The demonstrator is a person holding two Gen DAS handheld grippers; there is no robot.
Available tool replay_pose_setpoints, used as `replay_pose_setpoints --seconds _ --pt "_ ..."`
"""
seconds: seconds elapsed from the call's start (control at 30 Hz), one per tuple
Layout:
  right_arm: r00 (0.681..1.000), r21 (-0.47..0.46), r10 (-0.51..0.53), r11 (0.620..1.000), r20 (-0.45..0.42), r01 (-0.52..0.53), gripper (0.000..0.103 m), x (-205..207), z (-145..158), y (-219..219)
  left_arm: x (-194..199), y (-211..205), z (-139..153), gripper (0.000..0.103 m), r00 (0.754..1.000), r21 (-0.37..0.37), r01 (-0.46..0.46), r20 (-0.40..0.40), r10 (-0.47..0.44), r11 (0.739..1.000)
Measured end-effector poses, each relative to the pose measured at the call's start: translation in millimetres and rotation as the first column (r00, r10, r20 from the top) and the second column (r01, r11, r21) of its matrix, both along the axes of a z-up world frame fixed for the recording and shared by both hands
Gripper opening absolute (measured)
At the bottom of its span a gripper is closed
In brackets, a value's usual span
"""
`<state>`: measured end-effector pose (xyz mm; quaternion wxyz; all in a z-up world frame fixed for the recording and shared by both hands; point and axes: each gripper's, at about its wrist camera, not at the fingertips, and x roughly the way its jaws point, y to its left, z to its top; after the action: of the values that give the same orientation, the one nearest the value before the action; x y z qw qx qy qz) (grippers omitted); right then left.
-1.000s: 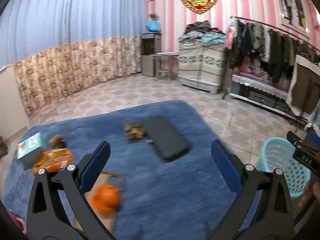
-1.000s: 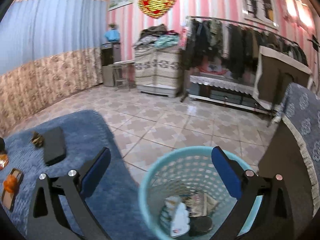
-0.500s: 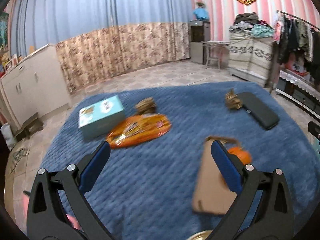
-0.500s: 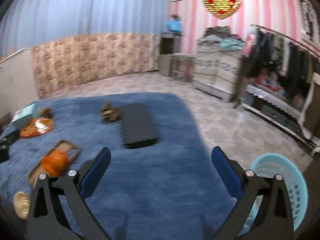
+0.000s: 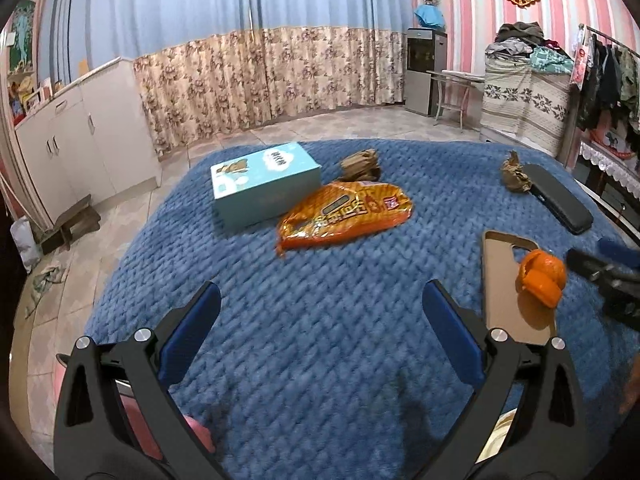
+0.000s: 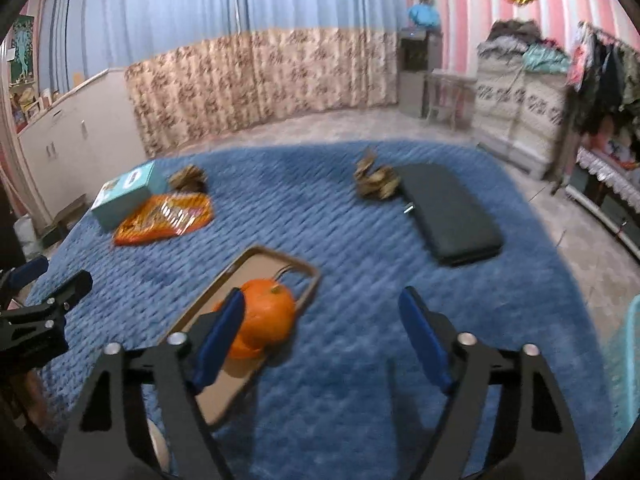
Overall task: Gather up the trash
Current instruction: 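Grasp the orange with the right tool while the left tool grasps the orange cap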
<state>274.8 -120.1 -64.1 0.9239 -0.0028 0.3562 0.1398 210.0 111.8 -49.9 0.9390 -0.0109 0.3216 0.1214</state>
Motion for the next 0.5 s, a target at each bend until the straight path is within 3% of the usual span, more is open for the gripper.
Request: replay_pose_setpoints --seconds 0.1,0.17,0.2,0.33,0.5 --pt "0.998 0.005 0.05 0.999 -0.031 -0.05 0.061 2.8 -10.7 10.7 -1.9 2.0 -0.9 0.097 1.0 -0.01 -0.005 0.007 0.005 1.0" --pt "0.997 0.006 0.067 0.998 -0.024 -0.067 0.038 1.5 -10.3 14.8 -2.1 1.3 -1.6 0.097 1.0 -0.013 -0.002 0.004 0.002 1.0" --pt "0.997 0.009 0.073 0.997 -0.019 -0.073 0.032 0.3 -8.1 15.1 -2.4 0.2 -2.1 0.097 1.0 -0.017 0.003 0.0 -0.003 1.0" --pt "0.997 0.02 0.072 0.997 0.002 -0.072 0.026 -1.5 -0.3 8.4 1.5 -11.2 -2.2 0.097 1.0 -0.017 0.028 -0.004 -0.028 0.999" --pt "0.999 0.031 0.01 0.999 0.044 -0.011 0.026 -2.4 16.2 -19.1 8.8 -35.1 1.1 0.097 0.997 -0.02 0.082 -0.005 -0.082 0.996"
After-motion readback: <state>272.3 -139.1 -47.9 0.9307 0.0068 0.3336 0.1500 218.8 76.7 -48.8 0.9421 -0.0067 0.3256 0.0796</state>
